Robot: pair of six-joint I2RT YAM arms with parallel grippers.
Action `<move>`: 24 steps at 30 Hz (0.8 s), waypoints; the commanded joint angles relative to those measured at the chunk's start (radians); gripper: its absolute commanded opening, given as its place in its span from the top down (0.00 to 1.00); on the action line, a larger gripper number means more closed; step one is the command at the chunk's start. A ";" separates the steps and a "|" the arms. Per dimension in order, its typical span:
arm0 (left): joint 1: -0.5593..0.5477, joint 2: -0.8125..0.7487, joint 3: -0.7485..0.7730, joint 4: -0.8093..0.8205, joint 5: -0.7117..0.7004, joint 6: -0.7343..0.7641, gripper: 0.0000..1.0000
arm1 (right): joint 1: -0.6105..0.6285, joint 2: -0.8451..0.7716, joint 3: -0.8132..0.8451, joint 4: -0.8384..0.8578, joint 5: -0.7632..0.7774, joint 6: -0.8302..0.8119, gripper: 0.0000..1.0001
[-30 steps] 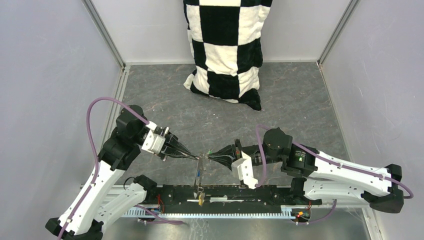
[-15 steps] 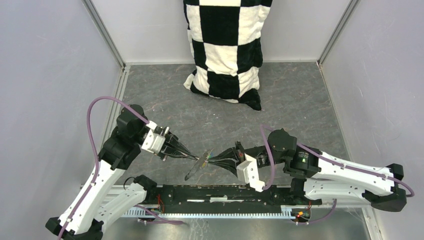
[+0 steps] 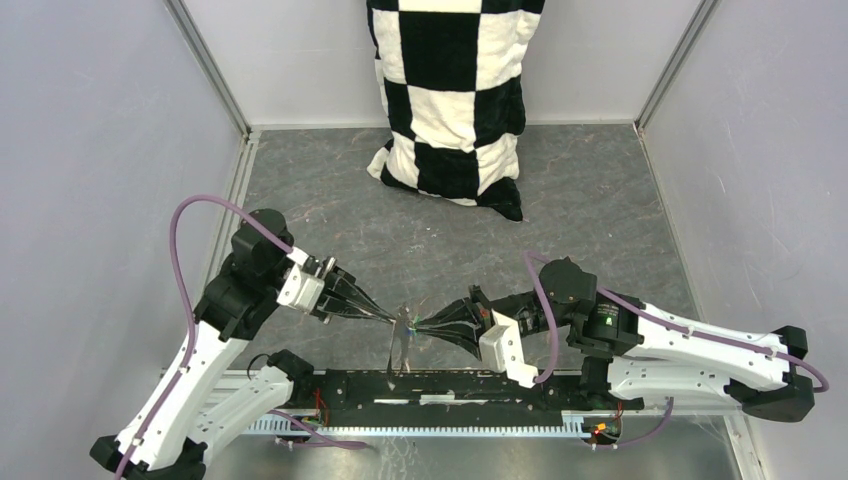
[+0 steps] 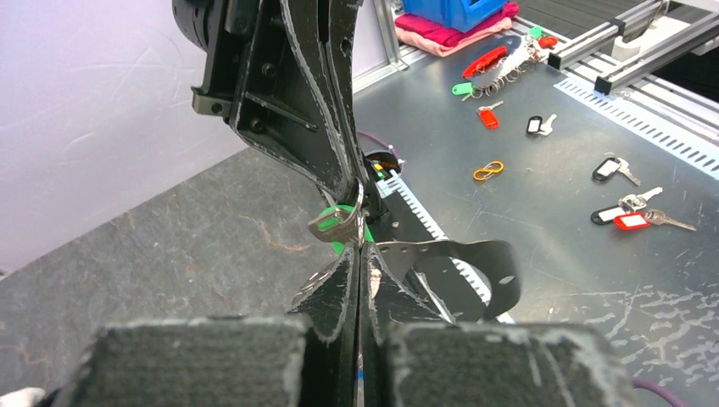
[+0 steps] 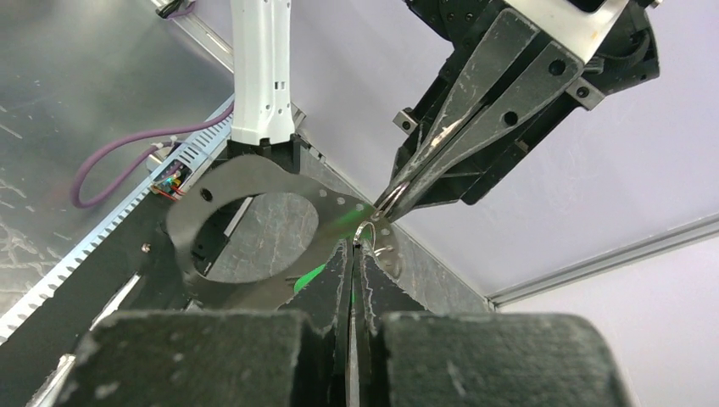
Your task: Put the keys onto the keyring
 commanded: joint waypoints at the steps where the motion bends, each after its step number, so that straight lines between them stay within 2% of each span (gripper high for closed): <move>1: -0.002 0.004 0.065 0.114 0.079 -0.005 0.98 | 0.007 -0.002 0.043 0.049 -0.039 0.012 0.99; 7: -0.026 0.031 0.125 0.245 0.153 -0.138 0.98 | 0.007 -0.050 -0.008 0.122 -0.040 0.009 0.99; 13: -0.055 0.036 0.150 0.270 0.157 -0.199 0.98 | 0.008 -0.080 -0.043 0.190 -0.058 0.008 0.99; 24: -0.064 0.037 0.161 0.280 0.156 -0.218 0.98 | 0.007 -0.051 -0.054 0.277 -0.085 -0.002 0.99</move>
